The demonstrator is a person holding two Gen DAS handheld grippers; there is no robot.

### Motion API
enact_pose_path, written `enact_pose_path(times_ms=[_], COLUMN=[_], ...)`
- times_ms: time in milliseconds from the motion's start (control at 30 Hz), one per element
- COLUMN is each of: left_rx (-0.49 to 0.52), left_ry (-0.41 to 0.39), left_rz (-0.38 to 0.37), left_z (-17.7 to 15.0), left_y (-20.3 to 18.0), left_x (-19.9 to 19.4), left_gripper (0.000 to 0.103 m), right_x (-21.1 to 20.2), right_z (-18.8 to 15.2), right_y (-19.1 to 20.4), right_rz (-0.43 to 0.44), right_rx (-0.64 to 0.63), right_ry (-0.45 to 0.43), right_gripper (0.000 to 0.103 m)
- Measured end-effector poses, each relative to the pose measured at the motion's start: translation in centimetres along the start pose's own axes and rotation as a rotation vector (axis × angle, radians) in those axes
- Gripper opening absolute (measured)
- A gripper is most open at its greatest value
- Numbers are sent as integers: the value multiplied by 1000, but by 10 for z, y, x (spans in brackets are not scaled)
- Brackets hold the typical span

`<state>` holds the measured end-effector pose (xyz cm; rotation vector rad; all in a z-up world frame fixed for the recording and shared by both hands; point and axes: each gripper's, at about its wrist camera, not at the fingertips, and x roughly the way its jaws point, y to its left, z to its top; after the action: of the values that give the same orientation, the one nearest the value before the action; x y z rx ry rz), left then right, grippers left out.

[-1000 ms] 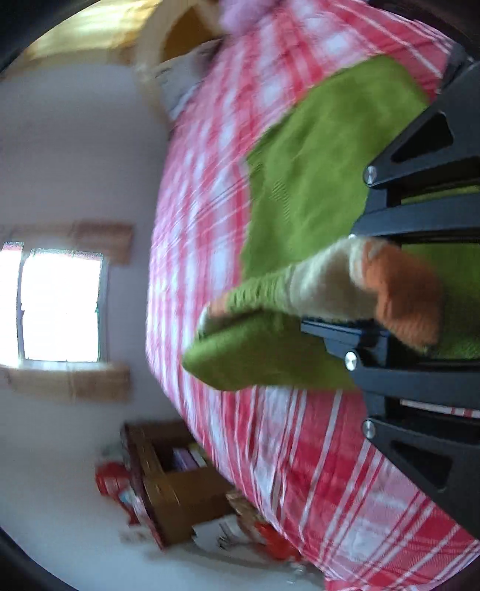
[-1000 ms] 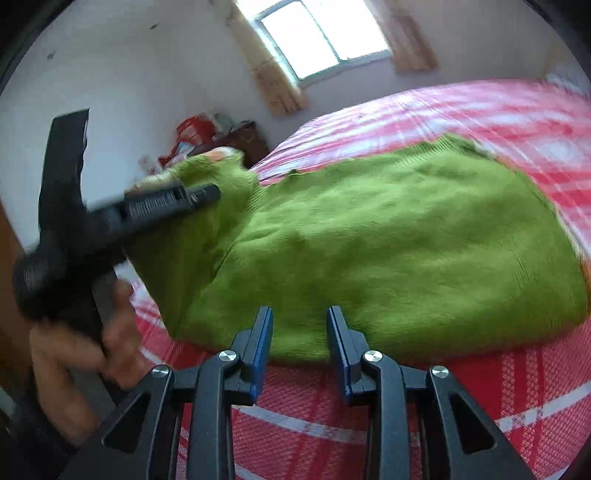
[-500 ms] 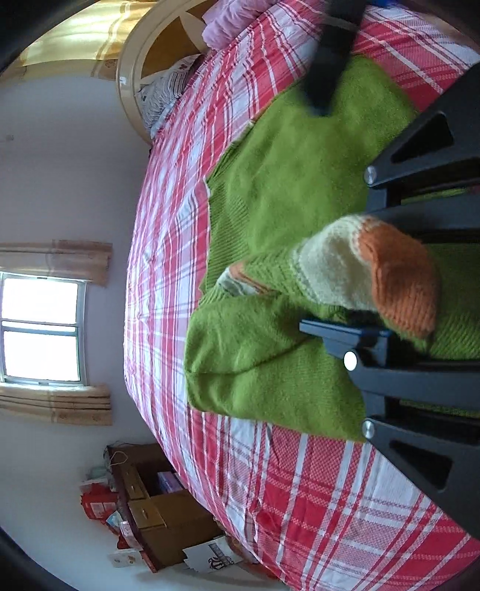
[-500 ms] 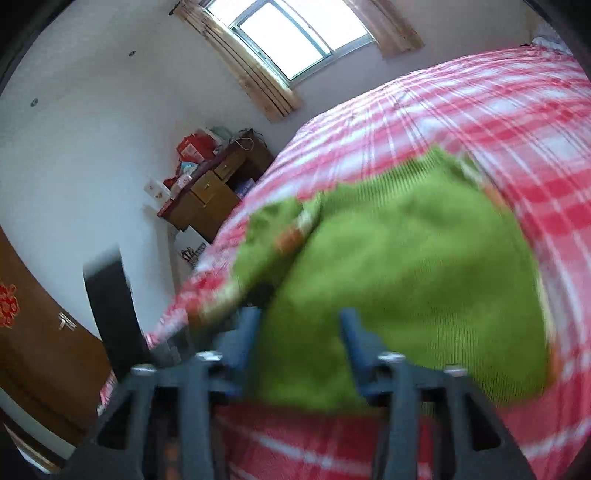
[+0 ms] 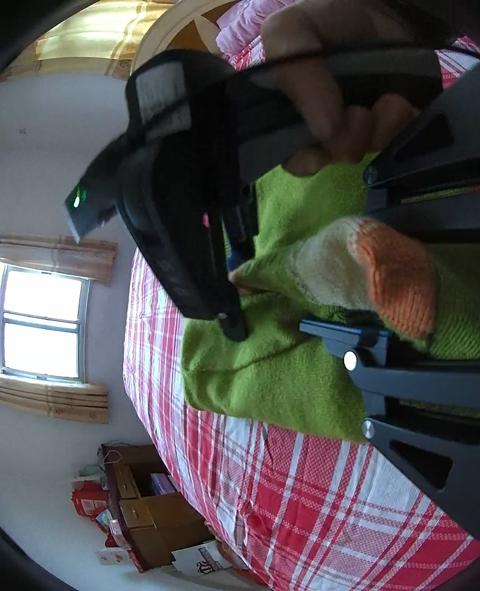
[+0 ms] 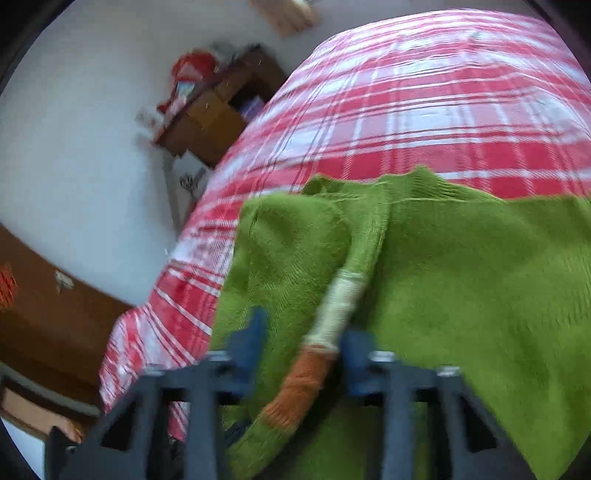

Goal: Fold small clothes

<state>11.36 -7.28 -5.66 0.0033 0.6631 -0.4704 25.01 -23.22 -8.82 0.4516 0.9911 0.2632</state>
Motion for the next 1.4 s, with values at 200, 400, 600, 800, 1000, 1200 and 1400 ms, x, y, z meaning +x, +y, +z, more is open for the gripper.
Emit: enact_pose_path(times_ms=[200,400,600,800,1000,1200,1400], left_rx=[14,46,143,179,233,265,122], left_ry=[-33,-66,-55,20,42,23,-18], left_rz=[18,-55,-115,-144,-123,-214,-160], left_z=[6,25,31,22,13,1,-26], left_y=[-10,-44,-112,-162,-180,-138,-47], left_x=[-10,-22,-1,36,48,-10,-65], left_gripper=[19,19,19,19,22,68,73], right_x=[-24,-72,-121,-132,-124,-147,-212], right_z=[-6,-6,-7,-15,-39,-62,-109], right_y=[26,3,-50,-125,-181,-190,-151], right_rz=[-55,-24,-61,-107,-23,15,-86], right_rx=[-170,-161,-135,-23,110,218,175], right_ry=[-86,-151,-187,-153,-180,-217,-291], right_gripper=[11,11,11,11,11,21,23])
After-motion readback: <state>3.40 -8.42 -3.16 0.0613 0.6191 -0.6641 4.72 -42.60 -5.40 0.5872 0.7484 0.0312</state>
